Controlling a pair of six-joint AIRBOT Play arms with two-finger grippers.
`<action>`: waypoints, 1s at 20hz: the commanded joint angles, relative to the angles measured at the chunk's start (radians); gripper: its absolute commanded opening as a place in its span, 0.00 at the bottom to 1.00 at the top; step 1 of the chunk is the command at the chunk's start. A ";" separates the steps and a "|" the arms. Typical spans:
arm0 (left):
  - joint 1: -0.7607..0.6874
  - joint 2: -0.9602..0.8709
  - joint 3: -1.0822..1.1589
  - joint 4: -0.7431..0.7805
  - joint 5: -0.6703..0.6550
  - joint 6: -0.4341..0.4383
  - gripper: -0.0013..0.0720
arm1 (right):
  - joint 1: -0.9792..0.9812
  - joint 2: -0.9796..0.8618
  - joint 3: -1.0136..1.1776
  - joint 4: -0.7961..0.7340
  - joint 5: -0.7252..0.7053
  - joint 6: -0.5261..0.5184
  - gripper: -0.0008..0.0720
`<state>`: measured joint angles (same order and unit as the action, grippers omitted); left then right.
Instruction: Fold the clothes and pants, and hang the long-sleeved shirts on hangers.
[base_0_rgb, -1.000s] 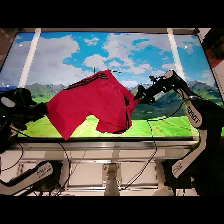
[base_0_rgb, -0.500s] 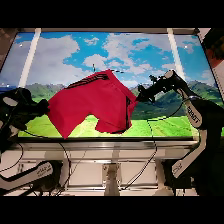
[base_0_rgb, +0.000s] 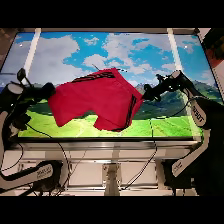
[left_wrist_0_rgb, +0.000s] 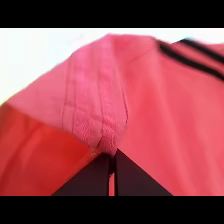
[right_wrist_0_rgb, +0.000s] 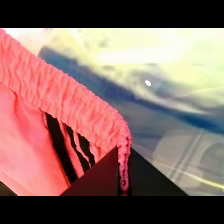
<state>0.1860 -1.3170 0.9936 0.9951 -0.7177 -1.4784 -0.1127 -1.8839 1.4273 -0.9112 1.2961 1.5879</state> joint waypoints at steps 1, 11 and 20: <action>-0.176 -0.105 0.184 -0.028 0.087 -0.058 0.03 | -0.138 0.021 0.000 -0.009 0.006 -0.003 0.03; -0.333 -0.518 0.565 -0.136 0.132 -0.066 0.04 | -0.323 0.078 0.000 -0.010 0.054 -0.002 0.04; -0.227 -0.355 0.566 -0.132 -0.204 0.177 0.62 | -0.348 0.078 0.127 -0.009 0.183 -0.009 0.60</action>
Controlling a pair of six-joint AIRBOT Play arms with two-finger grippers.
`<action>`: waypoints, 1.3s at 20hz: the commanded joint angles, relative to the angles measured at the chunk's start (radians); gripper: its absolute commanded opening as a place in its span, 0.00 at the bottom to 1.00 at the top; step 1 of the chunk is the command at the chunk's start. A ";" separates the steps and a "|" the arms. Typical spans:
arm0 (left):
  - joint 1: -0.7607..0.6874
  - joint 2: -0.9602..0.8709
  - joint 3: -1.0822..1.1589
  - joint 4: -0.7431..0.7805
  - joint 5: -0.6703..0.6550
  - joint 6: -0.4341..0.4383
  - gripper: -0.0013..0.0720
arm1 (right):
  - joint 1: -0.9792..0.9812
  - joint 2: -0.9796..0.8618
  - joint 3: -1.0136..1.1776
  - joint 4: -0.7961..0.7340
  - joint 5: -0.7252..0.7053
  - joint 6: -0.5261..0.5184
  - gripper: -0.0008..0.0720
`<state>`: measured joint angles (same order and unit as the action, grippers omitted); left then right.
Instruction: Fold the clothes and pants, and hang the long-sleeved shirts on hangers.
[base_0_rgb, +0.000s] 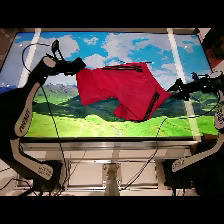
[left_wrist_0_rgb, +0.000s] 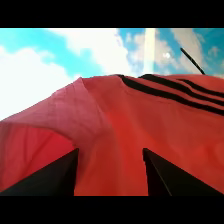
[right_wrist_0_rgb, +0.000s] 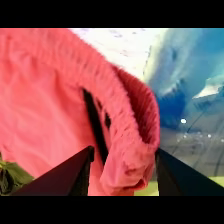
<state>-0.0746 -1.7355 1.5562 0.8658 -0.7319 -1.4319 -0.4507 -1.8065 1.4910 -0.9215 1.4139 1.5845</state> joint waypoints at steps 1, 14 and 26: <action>0.035 0.092 0.004 -0.003 -0.278 0.235 0.58 | -0.010 0.001 0.103 0.001 0.086 -0.006 0.60; -0.620 0.115 0.002 0.492 -0.497 0.657 0.57 | -0.010 0.000 0.264 -0.002 0.175 -0.008 0.60; -0.836 -0.075 0.002 0.896 -0.366 0.688 0.57 | -0.010 0.000 0.264 0.000 0.151 -0.008 0.60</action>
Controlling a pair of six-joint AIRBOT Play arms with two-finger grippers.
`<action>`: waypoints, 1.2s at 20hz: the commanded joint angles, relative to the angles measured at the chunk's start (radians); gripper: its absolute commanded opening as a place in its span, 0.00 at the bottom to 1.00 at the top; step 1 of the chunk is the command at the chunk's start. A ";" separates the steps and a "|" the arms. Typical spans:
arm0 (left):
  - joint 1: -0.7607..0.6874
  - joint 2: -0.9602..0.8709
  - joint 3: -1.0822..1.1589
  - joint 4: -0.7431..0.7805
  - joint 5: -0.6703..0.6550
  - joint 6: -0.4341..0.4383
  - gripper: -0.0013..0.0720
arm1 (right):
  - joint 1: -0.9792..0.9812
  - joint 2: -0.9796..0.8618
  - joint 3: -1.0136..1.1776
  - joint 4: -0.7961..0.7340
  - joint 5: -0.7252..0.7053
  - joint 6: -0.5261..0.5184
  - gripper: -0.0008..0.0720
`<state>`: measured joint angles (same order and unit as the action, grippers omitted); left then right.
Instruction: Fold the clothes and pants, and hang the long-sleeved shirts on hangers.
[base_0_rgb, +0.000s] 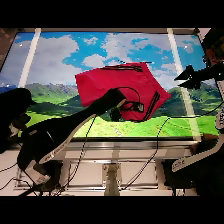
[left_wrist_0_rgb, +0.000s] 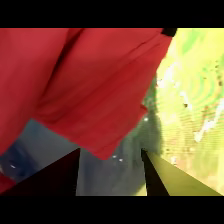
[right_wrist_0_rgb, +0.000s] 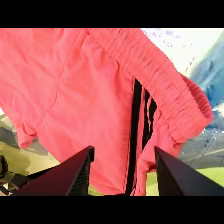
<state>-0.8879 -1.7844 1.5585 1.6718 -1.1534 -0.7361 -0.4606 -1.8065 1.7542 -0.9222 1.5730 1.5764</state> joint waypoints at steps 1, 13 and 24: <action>-0.023 -0.031 0.000 0.091 0.071 -0.008 0.56 | 0.000 0.000 0.001 0.001 -0.011 0.000 0.60; -0.020 -0.053 0.000 0.135 0.088 -0.007 0.03 | 0.000 0.000 0.002 0.001 -0.011 0.000 0.60; -0.001 0.184 0.001 0.807 -0.118 -0.222 0.03 | 0.000 0.000 0.001 0.008 -0.018 0.001 0.60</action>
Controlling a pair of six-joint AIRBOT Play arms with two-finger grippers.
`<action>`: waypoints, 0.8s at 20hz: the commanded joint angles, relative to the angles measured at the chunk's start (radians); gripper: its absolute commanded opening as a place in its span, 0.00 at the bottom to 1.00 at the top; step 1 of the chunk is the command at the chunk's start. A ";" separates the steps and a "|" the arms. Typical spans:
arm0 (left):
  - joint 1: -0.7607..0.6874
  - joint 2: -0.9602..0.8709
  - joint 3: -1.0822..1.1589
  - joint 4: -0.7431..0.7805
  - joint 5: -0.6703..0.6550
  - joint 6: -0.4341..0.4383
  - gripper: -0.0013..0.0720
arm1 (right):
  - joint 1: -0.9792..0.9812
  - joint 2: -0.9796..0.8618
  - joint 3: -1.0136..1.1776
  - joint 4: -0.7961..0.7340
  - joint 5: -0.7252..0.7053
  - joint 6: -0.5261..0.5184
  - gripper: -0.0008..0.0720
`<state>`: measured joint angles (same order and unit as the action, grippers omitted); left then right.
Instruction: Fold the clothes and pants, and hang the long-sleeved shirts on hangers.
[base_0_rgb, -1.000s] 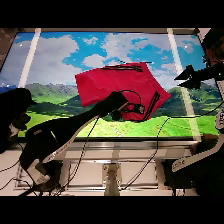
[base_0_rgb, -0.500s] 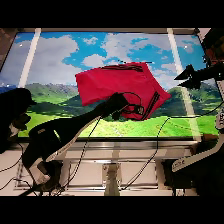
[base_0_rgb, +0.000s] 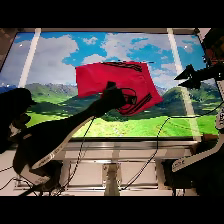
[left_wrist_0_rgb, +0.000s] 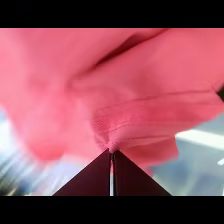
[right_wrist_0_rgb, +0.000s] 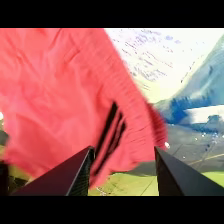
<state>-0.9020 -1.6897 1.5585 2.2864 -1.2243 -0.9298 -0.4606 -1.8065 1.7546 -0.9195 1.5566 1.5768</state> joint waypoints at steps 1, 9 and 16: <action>0.022 0.129 0.002 0.217 -0.043 -0.012 0.03 | 0.000 0.000 0.001 0.007 -0.001 0.001 0.60; -0.008 0.261 0.002 -0.124 -0.108 -0.003 0.03 | 0.000 0.001 0.001 0.021 -0.001 0.002 0.60; -0.013 0.260 -0.060 -1.017 -0.230 -0.214 0.03 | 0.000 0.001 0.001 0.052 -0.003 0.002 0.60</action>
<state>-0.9115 -1.4322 1.5322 1.6161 -1.4021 -1.0573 -0.4606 -1.8065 1.7546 -0.8768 1.5547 1.5780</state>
